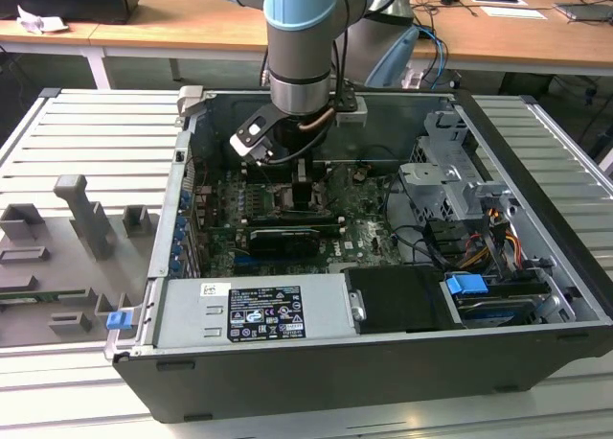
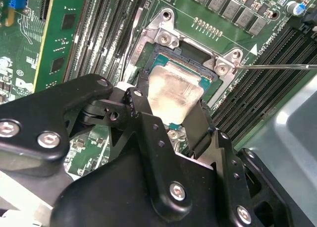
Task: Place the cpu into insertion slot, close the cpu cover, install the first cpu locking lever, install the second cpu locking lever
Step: 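Place the cpu into insertion slot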
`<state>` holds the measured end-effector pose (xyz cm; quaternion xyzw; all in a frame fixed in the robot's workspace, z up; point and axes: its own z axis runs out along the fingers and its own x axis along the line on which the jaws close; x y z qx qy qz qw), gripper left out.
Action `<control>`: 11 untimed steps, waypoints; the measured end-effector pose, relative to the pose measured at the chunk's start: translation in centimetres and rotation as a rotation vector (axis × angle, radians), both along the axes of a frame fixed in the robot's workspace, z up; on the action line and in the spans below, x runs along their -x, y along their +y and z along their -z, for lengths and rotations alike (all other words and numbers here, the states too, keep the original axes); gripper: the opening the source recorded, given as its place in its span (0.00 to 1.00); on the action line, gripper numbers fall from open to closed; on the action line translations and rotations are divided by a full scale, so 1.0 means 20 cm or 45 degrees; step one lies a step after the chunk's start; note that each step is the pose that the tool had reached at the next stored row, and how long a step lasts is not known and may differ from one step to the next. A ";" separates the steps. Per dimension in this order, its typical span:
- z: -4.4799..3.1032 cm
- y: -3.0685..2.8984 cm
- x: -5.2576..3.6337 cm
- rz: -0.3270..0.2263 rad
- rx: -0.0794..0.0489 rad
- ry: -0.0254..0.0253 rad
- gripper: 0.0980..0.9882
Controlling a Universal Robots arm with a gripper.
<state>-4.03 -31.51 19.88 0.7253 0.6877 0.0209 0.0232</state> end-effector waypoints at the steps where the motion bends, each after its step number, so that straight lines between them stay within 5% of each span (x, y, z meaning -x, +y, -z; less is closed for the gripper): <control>1: -0.002 0.000 0.001 0.000 0.000 -0.0002 0.48; 11: -0.015 0.000 0.016 -0.027 0.006 0.0002 0.48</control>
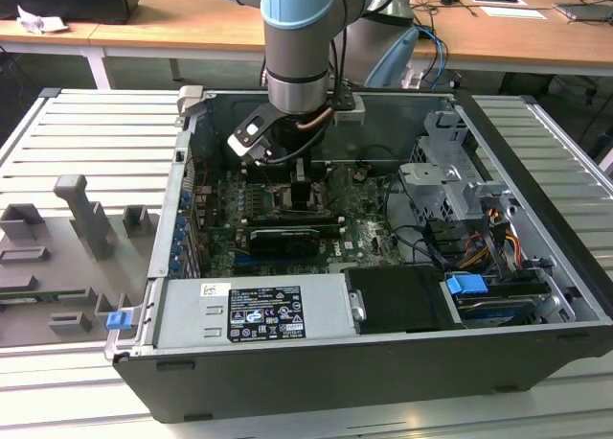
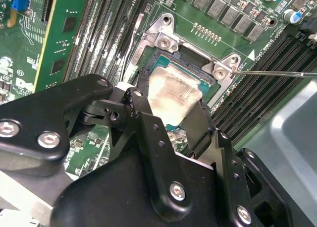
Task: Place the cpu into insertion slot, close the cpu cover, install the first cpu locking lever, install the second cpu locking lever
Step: 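Place the cpu into insertion slot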
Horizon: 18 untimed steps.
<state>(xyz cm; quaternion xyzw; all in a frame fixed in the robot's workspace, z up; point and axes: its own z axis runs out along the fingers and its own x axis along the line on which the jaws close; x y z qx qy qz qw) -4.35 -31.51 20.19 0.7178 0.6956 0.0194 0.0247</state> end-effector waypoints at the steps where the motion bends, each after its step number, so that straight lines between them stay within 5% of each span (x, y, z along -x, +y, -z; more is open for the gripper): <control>1: -0.004 0.000 0.000 0.000 0.000 0.0000 0.48; 18: -0.006 0.000 0.000 -0.085 0.004 0.0023 0.48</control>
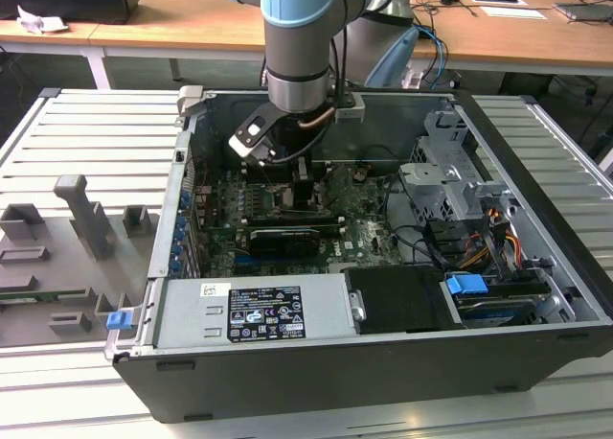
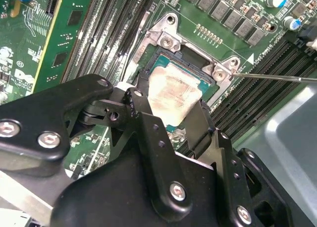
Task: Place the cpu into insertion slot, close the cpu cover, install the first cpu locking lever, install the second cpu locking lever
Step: 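Place the cpu into insertion slot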
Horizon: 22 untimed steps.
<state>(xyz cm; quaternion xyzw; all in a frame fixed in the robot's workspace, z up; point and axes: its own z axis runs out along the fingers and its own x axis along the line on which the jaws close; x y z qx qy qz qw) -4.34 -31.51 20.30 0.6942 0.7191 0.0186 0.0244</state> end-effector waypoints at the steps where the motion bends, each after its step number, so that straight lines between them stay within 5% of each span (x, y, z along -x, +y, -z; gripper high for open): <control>1: 0.001 0.000 0.000 -0.002 0.000 0.0001 0.48; 18: 0.011 -0.001 0.001 0.000 0.000 -0.0001 0.48; 22: 0.011 0.002 0.000 0.000 -0.001 0.0000 0.57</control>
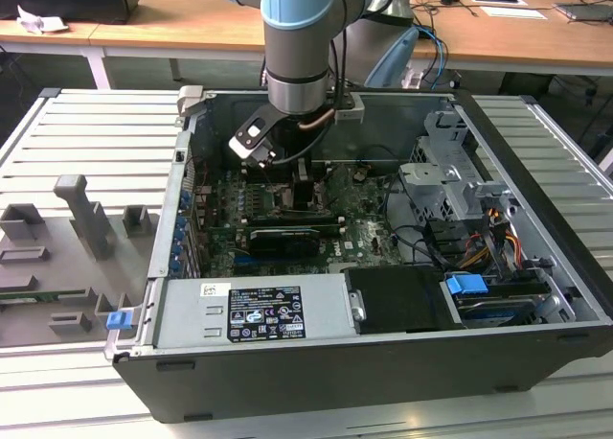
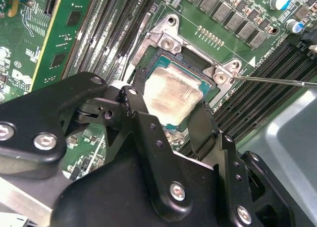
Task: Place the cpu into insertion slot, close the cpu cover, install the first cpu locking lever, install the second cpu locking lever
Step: 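Place the cpu into insertion slot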
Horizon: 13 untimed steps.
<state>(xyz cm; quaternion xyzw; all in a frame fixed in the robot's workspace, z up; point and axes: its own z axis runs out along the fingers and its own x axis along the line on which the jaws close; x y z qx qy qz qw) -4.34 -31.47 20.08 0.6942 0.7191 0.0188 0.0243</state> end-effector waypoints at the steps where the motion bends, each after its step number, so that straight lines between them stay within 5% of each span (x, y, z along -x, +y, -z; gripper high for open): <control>1: 0.000 0.004 0.000 0.000 -0.002 0.0000 0.57; 13: -0.032 0.006 0.000 0.001 0.009 0.0000 0.57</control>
